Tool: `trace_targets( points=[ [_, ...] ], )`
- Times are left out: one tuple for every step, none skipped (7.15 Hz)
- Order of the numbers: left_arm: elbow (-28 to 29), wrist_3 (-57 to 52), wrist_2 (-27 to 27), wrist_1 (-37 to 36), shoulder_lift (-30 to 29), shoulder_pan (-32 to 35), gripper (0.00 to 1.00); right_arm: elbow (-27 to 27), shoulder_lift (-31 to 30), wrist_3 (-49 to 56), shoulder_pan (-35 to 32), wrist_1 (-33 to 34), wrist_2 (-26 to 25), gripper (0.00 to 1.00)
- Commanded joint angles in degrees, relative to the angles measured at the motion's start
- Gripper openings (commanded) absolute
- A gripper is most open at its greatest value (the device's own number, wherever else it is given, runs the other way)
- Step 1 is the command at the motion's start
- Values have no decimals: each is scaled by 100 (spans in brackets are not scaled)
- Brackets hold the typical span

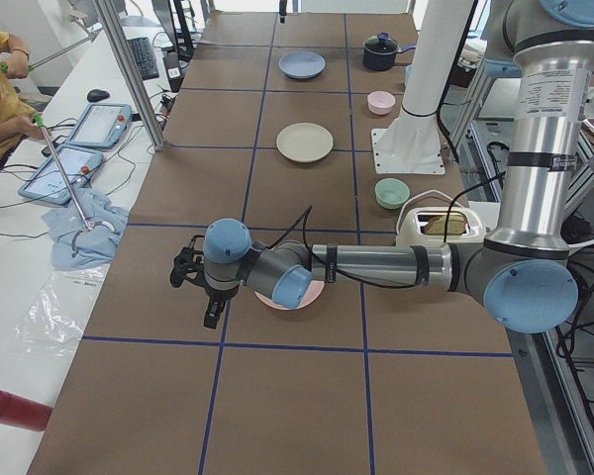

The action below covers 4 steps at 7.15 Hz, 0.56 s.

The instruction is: Stack three plates with pink and blue

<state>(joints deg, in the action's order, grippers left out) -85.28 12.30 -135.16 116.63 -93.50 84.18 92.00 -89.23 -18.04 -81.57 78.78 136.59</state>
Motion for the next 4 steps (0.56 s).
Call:
trace_targets(
  points=[
    [168, 349, -10, 0, -1, -523, 99, -400, -24, 19, 97, -834, 8, 100],
    [283, 378, -19, 70, 7, -883, 99, -471, -25, -33, 185, -1038, 42, 100],
    [284, 466, 16, 158, 34, -1356, 99, -472, -25, -42, 229, -1049, 43, 100],
    [293, 467, 8, 315, 51, -1596, 99, -472, -25, -42, 238, -1049, 60, 100]
  ],
)
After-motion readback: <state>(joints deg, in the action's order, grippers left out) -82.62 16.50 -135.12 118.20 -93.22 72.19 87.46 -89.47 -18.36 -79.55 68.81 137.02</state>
